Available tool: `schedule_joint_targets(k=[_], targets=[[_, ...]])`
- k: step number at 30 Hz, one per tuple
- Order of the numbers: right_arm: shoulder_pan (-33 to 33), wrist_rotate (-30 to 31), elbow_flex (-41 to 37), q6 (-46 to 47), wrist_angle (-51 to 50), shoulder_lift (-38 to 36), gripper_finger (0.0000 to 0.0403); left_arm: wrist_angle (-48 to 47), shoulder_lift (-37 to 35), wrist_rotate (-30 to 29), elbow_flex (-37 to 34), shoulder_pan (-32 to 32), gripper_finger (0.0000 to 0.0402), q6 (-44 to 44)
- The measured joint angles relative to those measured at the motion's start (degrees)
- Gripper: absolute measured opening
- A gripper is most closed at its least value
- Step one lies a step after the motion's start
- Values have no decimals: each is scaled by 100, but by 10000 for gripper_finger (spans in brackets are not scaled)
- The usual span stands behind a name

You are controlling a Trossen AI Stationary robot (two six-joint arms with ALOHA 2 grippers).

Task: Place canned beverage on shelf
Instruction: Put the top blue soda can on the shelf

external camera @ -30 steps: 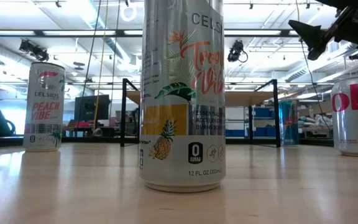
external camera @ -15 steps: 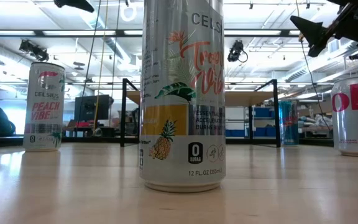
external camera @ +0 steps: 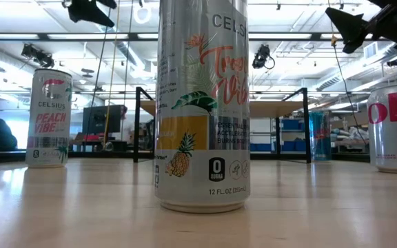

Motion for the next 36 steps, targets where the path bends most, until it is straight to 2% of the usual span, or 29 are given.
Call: schedule_joint_targets(k=[3,9,11,17,22,29,36], targets=[[0,89,1,187,-98,0,325,208,2,2,-233,-2,318,-6],[0,725,50,207,-264,0,325,531,0,78,-629,-2,318,5],[0,937,235,156,-680,1,325,647,0,114,-742,-2,318,-8],[0,1787,1006,-137,-2042,286,325,1281,2,699,-1019,0,318,13],[0,2497,1731,-311,-2865,704,325,1559,15,852,-1025,-2,318,285],[-2,3927,2817,-113,-4061,1555,325,1804,15,982,-1025,-2,318,707],[-29,4423,3627,44,-4621,2458,325,1798,15,983,-1025,0,318,803]])
